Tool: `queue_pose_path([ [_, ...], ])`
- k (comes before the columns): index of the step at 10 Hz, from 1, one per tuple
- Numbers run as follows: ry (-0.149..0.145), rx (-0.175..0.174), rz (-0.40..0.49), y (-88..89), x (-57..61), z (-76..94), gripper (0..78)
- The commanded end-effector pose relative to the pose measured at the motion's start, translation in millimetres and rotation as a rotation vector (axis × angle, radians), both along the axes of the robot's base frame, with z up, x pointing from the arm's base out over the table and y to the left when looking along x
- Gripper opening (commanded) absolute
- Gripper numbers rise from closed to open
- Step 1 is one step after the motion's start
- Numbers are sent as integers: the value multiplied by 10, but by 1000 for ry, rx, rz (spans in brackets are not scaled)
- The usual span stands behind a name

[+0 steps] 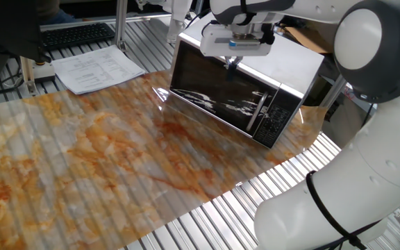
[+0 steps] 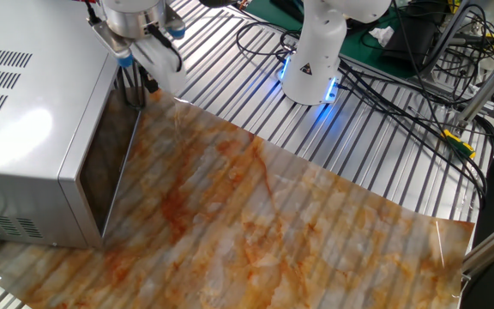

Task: Close the microwave door

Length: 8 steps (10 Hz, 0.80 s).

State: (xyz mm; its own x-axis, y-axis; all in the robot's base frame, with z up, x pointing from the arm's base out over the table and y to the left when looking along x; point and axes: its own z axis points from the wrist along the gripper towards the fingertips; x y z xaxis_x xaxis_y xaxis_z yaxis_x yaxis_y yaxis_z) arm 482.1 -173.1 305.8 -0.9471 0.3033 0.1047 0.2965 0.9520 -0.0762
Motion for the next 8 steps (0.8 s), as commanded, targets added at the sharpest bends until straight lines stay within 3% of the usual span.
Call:
queue_pose_path([
  [1,-34,20,226,6,4,15,0],
  [3,-48,25,298,6,4,15,0],
  [5,-55,73,363,6,4,15,0],
  [7,-61,70,324,6,4,15,0],
  [8,-56,63,268,91,-20,43,0],
])
